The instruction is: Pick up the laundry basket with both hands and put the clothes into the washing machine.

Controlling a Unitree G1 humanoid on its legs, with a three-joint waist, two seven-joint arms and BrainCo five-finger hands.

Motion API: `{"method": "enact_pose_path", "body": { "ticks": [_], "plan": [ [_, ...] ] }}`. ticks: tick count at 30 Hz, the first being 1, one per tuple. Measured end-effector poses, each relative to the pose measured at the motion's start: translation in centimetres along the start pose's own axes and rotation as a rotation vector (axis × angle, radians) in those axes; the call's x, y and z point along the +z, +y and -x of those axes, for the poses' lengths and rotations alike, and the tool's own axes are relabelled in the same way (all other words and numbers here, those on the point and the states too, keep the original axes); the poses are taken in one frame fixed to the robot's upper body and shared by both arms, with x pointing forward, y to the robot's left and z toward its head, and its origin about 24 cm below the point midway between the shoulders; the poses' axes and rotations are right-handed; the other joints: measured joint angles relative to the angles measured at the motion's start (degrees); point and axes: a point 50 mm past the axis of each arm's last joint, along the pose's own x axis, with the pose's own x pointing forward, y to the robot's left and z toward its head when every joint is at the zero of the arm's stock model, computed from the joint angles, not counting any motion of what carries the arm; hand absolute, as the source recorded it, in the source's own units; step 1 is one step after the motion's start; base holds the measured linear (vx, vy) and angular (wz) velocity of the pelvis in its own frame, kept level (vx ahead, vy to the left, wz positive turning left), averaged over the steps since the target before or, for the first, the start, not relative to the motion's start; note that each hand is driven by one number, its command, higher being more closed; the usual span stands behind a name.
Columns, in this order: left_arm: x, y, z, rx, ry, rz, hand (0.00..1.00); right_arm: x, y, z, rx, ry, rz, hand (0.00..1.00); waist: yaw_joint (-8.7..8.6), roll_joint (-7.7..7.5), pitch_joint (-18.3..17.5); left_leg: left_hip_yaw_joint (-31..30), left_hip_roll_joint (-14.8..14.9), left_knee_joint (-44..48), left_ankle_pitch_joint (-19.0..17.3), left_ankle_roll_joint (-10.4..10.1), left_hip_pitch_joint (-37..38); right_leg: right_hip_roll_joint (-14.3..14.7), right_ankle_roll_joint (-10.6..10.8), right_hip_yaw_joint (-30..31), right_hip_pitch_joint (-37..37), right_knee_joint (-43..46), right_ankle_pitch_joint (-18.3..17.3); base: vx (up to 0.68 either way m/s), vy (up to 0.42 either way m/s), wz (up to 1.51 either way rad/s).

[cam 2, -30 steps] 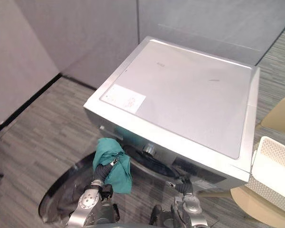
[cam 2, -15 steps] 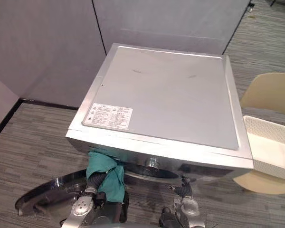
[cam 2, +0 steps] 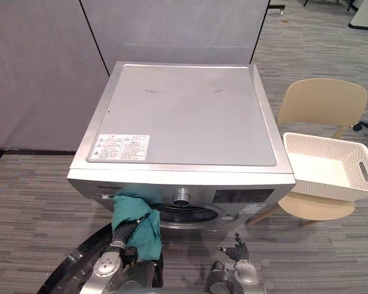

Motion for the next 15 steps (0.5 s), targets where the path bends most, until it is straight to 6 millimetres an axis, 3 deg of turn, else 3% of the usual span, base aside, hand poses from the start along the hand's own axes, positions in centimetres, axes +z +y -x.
{"method": "enact_pose_path", "body": {
  "ticks": [4,7,10,12,15],
  "plan": [
    [-0.3,0.3,0.0,0.037,0.022,0.06,1.0,1.7,0.1,-0.7,0.005,-0.046,0.004,0.0,0.01,0.44,0.44,2.16,3.06,7.01,-3.47,-1.96,-3.68,0.96,1.46,2.3,-5.09,5.96,0.01,0.03,-0.038,-0.41],
    [0.7,0.3,-0.9,0.051,0.0,0.126,1.0,4.2,-0.7,-1.4,-0.01,-0.127,0.019,0.0,-0.45,1.92,3.84,2.45,4.65,17.3,-6.44,-1.11,-9.21,0.8,3.1,3.67,-13.14,18.8,-4.04,-0.01,-0.042,-0.37],
    [3.8,-0.3,-3.0,0.053,-0.089,0.19,1.0,8.2,-0.3,-1.7,-0.007,-0.259,-0.011,0.0,-1.17,1.44,8.49,1.58,6.03,28.25,-8.16,-0.72,-19.28,-0.2,2.67,4.16,-24.42,32.72,-7.11,-0.13,-0.082,-0.13],
    [6.9,-0.8,-4.4,0.064,-0.19,0.256,1.0,10.9,0.2,-1.4,-0.008,-0.365,-0.043,0.0,-1.71,0.95,10.91,0.65,7.86,36.13,-12.23,-0.85,-26.32,-0.41,2.06,4.34,-31.87,41.56,-11.18,-0.22,-0.078,-0.09],
    [9.7,-1.5,-4.3,0.072,-0.316,0.354,1.0,12.7,0.8,-0.9,-0.004,-0.433,-0.085,0.0,-1.26,0.65,11.39,0.12,9.96,45.59,-15.98,-1.24,-34.62,-0.47,0.97,5.07,-40.58,51.1,-15.01,-0.25,-0.053,-0.15]
  ]
}}
